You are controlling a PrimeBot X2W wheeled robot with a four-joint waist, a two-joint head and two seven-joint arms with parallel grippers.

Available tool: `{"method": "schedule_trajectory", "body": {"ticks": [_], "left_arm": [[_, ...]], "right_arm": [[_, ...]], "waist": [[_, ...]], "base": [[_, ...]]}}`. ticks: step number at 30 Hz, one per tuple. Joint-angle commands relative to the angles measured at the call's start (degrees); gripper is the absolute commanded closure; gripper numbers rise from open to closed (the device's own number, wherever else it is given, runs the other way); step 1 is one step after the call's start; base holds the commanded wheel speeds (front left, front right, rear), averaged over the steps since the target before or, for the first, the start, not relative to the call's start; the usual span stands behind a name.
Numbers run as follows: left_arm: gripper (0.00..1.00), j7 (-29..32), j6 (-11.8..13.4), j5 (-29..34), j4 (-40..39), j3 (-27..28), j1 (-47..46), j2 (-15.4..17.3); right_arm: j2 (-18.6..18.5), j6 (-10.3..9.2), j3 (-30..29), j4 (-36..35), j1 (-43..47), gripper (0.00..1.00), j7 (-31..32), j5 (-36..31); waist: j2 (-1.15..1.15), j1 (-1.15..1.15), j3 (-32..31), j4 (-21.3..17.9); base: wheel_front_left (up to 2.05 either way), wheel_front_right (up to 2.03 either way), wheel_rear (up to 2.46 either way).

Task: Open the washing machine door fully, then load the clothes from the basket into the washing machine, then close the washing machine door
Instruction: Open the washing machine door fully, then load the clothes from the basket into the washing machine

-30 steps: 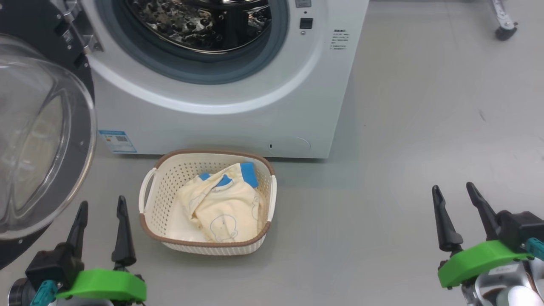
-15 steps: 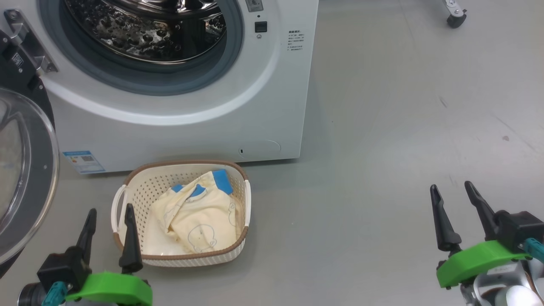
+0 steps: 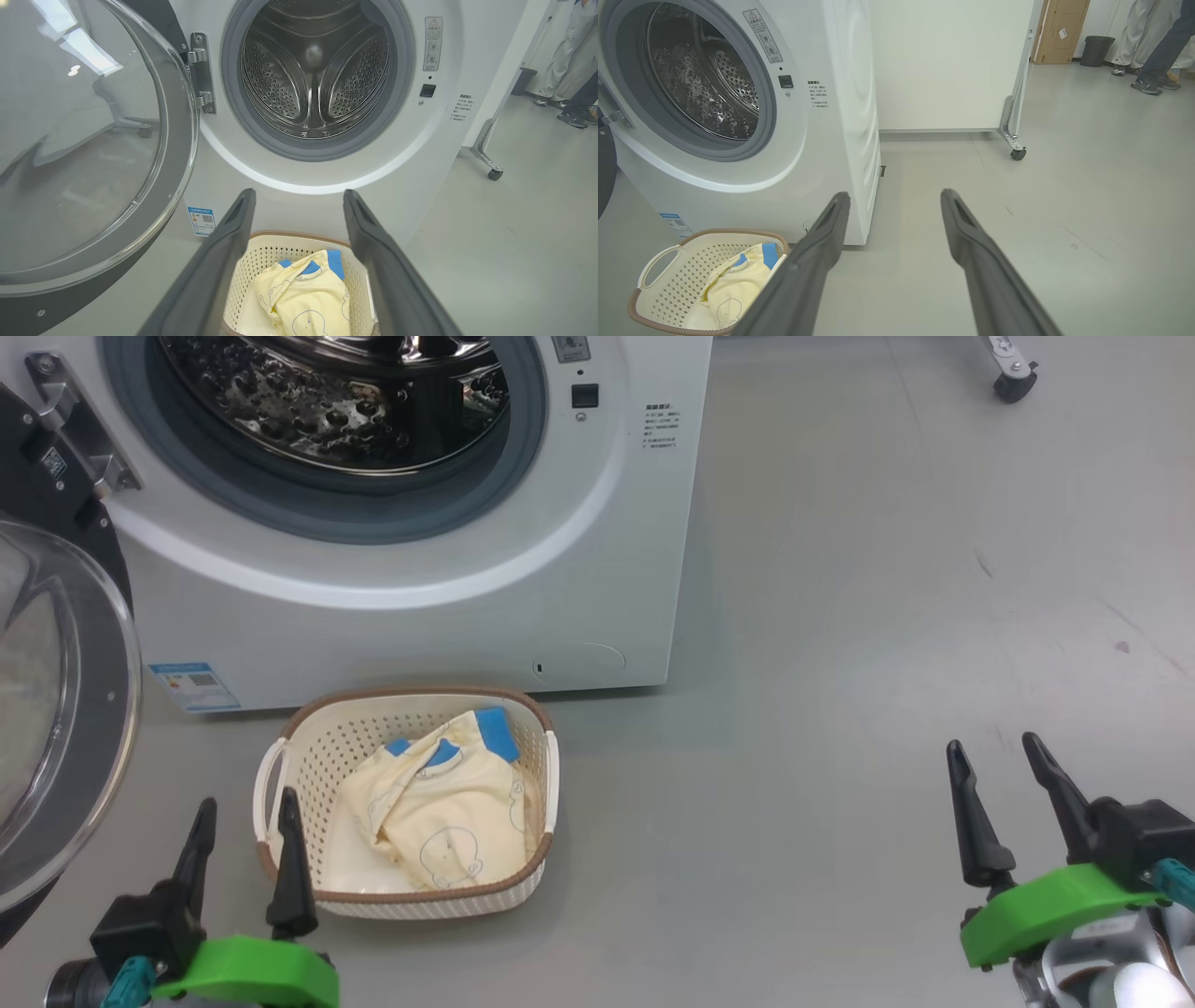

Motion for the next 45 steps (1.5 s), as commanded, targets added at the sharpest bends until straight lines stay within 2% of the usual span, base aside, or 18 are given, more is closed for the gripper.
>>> {"method": "schedule_trajectory", "body": {"ticks": [1,15,32,45], "left_arm": [[0.00,-0.62,0.33,0.31,-1.70,2.24,-2.78,0.93],[0.00,-0.85,1.03,0.65,-1.94,1.80,-3.04,1.38],[0.00,-0.78,0.93,0.20,-2.08,0.70,-3.21,1.61],[0.00,-0.95,1.16,-0.21,-1.95,0.40,-3.00,1.91]], "right_arm": [[-0.53,-0.16,0.98,-2.16,-1.80,0.00,-0.21,-0.10],[-0.53,-0.16,0.98,-2.06,-1.97,0.00,-0.45,0.15],[-0.53,-0.16,1.00,-2.04,-1.93,0.00,-0.47,0.05],[-0.53,-0.16,1.19,-2.23,-1.78,0.00,-0.21,0.01]], "waist": [[0.00,0.00,-0.05,0.11],[0.00,0.00,0.49,-0.02],[0.00,0.00,0.43,0.47],[0.00,0.00,0.21,0.56]], "base": [[0.00,0.00,0.00],[0.11,-0.10,-0.01],[1.44,-1.43,-0.01],[0.27,-0.27,0.00]]}}
